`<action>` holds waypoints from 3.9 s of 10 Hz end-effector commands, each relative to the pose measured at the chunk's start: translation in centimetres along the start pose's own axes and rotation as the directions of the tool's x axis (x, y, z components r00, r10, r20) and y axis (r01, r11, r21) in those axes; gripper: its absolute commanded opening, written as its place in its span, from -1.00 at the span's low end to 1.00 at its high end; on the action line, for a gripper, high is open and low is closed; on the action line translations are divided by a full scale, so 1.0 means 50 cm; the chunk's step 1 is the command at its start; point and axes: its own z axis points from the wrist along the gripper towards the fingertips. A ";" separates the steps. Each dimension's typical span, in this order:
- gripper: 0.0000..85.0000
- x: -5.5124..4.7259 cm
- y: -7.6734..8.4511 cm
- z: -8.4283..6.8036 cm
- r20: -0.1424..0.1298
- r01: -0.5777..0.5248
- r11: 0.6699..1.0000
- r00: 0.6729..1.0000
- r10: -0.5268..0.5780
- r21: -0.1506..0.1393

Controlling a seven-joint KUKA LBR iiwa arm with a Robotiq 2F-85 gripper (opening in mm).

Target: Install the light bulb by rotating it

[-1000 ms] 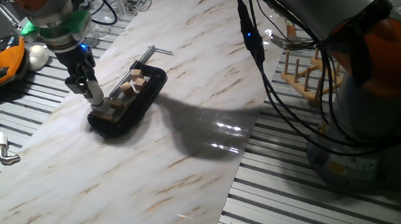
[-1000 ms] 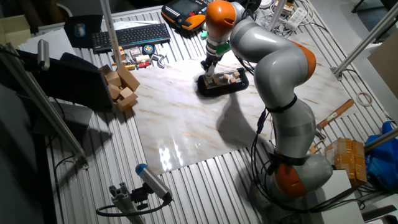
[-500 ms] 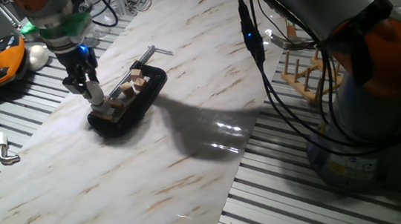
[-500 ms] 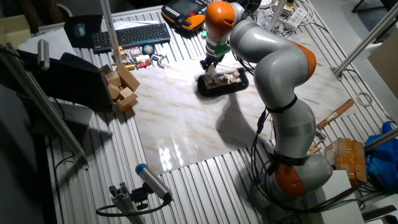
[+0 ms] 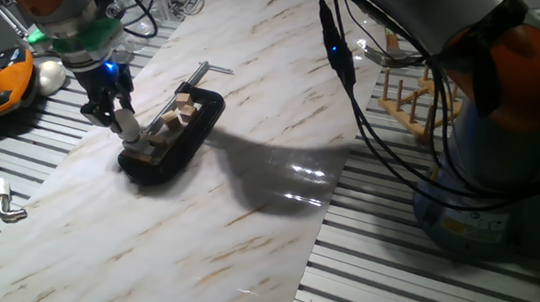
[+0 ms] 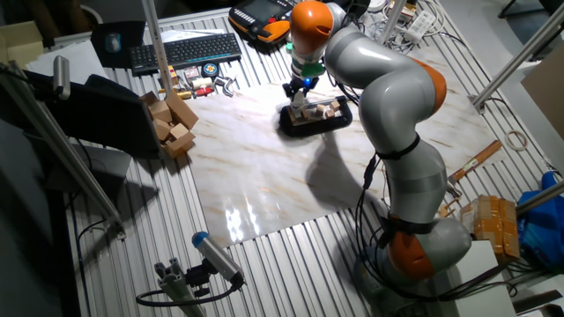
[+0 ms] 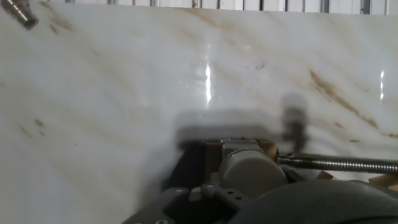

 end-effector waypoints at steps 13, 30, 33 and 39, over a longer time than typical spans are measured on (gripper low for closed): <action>-1.00 -0.001 -0.001 0.001 -0.031 -0.361 0.932 0.932 0.361 -0.012; -1.00 0.001 -0.003 -0.001 0.021 -0.745 0.662 0.663 0.748 -0.075; -1.00 0.000 -0.003 0.002 0.014 -0.781 0.620 0.621 0.784 -0.076; -1.00 -0.002 -0.002 0.006 -0.017 -0.869 0.488 0.490 0.871 -0.078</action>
